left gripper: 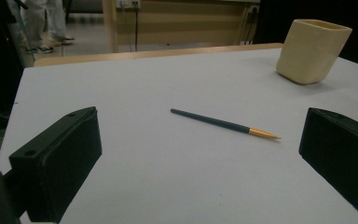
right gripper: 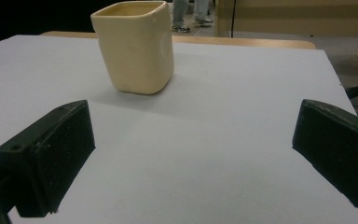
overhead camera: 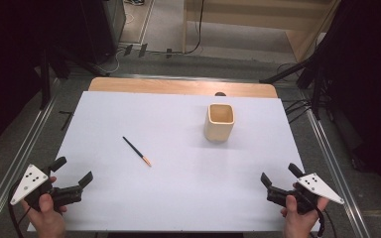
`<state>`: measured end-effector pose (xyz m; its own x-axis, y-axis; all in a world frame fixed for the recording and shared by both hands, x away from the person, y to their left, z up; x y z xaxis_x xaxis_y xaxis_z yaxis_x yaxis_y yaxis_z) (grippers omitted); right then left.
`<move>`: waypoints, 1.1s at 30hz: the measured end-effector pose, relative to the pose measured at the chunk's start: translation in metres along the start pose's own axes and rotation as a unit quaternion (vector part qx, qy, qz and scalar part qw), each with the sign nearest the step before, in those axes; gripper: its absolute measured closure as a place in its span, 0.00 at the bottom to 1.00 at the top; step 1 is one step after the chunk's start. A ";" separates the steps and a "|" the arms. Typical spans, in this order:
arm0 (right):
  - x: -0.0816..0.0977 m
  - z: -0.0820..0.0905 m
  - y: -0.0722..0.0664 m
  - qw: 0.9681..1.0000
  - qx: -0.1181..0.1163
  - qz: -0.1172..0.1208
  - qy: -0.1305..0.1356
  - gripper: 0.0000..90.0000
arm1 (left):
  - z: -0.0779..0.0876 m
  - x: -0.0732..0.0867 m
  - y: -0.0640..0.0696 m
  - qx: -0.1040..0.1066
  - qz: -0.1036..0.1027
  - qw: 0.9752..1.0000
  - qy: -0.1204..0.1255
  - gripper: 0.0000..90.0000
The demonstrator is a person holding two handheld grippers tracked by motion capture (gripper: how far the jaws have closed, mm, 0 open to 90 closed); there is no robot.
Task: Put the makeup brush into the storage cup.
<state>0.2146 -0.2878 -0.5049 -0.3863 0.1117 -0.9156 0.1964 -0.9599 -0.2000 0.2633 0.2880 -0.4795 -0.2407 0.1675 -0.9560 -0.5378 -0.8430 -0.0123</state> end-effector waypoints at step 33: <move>0.003 -0.006 -0.008 0.999 -0.012 0.030 -0.020 0.00 | -0.076 -0.045 0.036 0.045 -0.034 0.995 -0.078 0.00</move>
<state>0.2172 -0.2781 -0.5078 -0.4093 0.0432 -0.9114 0.2412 -0.9582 -0.1537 0.3163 0.2117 -0.4588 -0.3208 0.3052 -0.8966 -0.6250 -0.7795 -0.0417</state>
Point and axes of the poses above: each handheld gripper's, and its own axes: z roughly backward along the jaws, x roughly out of its underside, y roughly to its right, the point moved 6 cm from there along -z, roughly forward along the jaws, and after that the axes turned 5 degrees about -z, right-handed, at the moved point
